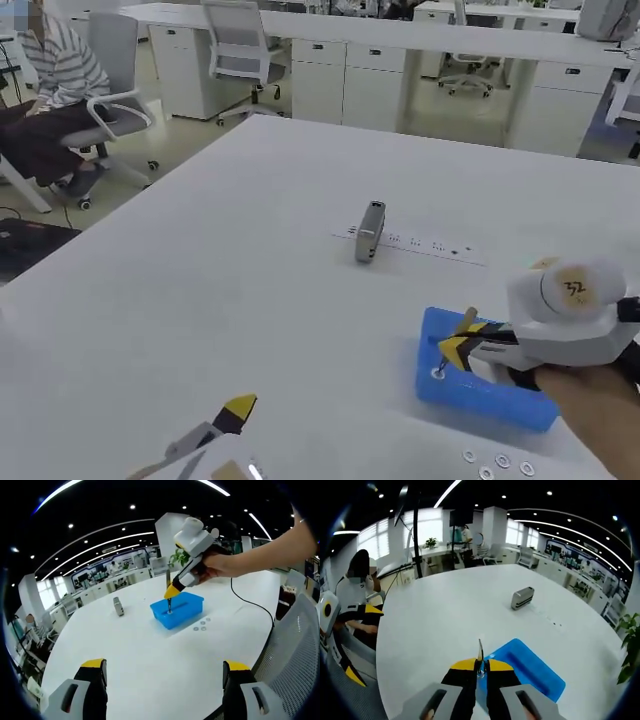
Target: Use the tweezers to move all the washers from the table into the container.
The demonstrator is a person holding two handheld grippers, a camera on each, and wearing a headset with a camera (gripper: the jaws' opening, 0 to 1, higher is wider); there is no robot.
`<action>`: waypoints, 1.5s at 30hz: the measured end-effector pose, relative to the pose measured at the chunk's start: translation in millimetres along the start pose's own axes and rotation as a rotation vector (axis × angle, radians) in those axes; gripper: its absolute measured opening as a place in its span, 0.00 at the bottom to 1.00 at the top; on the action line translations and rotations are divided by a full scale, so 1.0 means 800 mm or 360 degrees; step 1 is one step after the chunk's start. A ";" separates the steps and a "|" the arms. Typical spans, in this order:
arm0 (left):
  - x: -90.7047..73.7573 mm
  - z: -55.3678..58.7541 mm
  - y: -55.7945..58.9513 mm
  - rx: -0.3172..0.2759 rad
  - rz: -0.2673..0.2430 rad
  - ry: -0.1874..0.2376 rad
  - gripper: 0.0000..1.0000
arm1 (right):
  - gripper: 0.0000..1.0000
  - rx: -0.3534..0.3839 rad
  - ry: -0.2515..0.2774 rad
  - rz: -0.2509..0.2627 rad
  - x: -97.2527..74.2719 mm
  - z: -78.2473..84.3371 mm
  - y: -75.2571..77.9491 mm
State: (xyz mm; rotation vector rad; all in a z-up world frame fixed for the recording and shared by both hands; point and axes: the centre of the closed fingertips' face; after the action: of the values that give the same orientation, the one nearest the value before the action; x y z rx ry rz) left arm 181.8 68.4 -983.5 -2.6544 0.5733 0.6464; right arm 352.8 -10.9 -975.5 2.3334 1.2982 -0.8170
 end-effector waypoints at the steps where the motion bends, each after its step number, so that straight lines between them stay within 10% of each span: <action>1: 0.000 0.000 0.000 -0.0002 0.0000 0.0000 0.99 | 0.02 -0.0002 -0.0003 0.0005 0.002 0.000 0.002; 45: 0.004 0.013 -0.003 -0.0001 -0.0016 -0.0090 0.97 | 0.02 0.0103 -0.0129 0.0051 0.066 0.039 0.049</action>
State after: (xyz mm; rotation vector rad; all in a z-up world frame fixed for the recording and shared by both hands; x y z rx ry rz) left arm 181.8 74.0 -993.4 -2.6284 0.5436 0.7166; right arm 398.4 -14.4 -1032.4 2.3383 1.2153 -0.9465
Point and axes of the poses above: the centre of the closed fingertips' face, and the gripper's own axes: x roughly forward along the fingers, y roughly to its right, z roughly out of its underside, and after that the axes turned 3 degrees about x, right-handed
